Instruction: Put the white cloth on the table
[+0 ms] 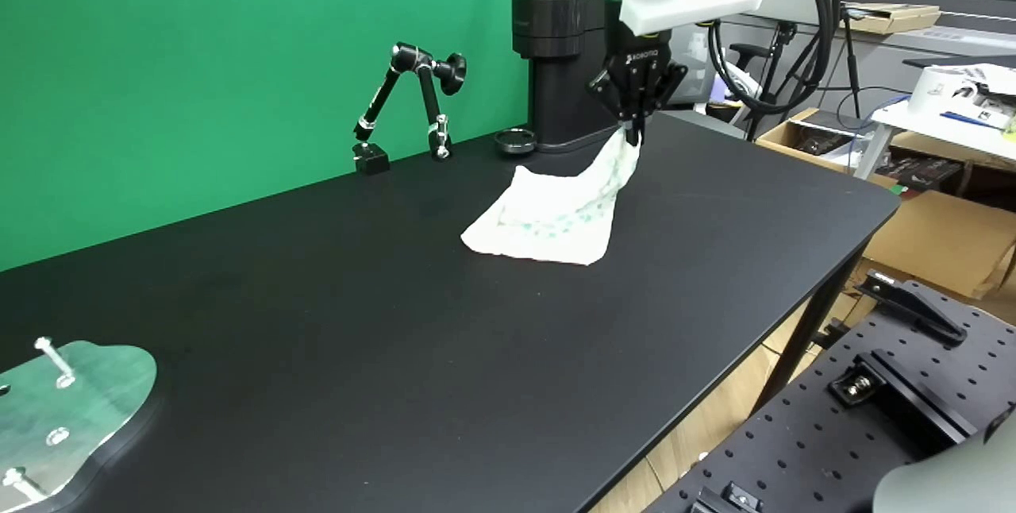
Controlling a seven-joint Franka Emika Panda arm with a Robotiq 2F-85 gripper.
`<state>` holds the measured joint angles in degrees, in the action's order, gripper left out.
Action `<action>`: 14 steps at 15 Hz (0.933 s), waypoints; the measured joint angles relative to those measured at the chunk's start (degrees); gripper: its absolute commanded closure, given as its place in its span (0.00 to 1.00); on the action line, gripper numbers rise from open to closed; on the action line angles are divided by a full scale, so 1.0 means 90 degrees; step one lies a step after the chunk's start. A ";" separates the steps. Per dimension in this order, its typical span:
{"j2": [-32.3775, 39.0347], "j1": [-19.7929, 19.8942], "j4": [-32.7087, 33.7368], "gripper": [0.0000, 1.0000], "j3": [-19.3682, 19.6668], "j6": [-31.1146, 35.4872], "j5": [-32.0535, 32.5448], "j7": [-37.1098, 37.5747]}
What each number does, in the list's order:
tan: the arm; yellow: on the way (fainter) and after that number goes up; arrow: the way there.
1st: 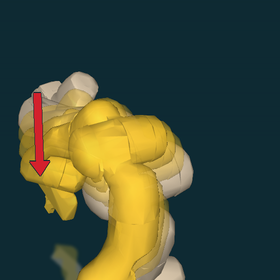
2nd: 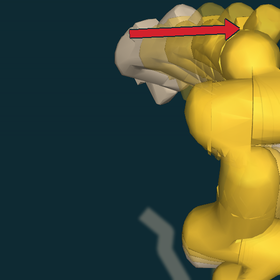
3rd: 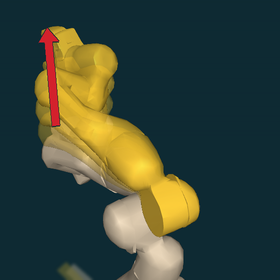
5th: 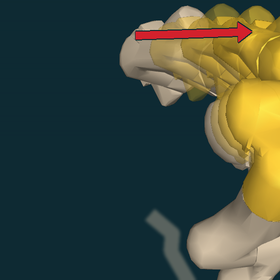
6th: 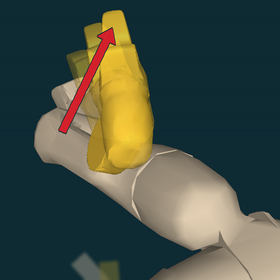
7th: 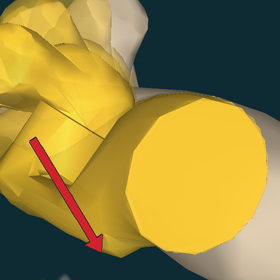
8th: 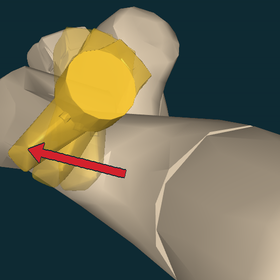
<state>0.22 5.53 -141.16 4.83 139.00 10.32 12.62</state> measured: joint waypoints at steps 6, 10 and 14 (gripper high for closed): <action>-0.0021 -0.0058 0.0000 0.25 -0.0037 -0.0155 -0.0013 -0.0002; -0.0116 -0.0092 0.0000 0.01 -0.0104 -0.0187 -0.0008 -0.0013; -0.0260 -0.0157 -0.0029 0.00 -0.0210 -0.0170 0.0002 -0.0018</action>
<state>-2.12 4.12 -141.42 2.94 137.47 10.34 12.46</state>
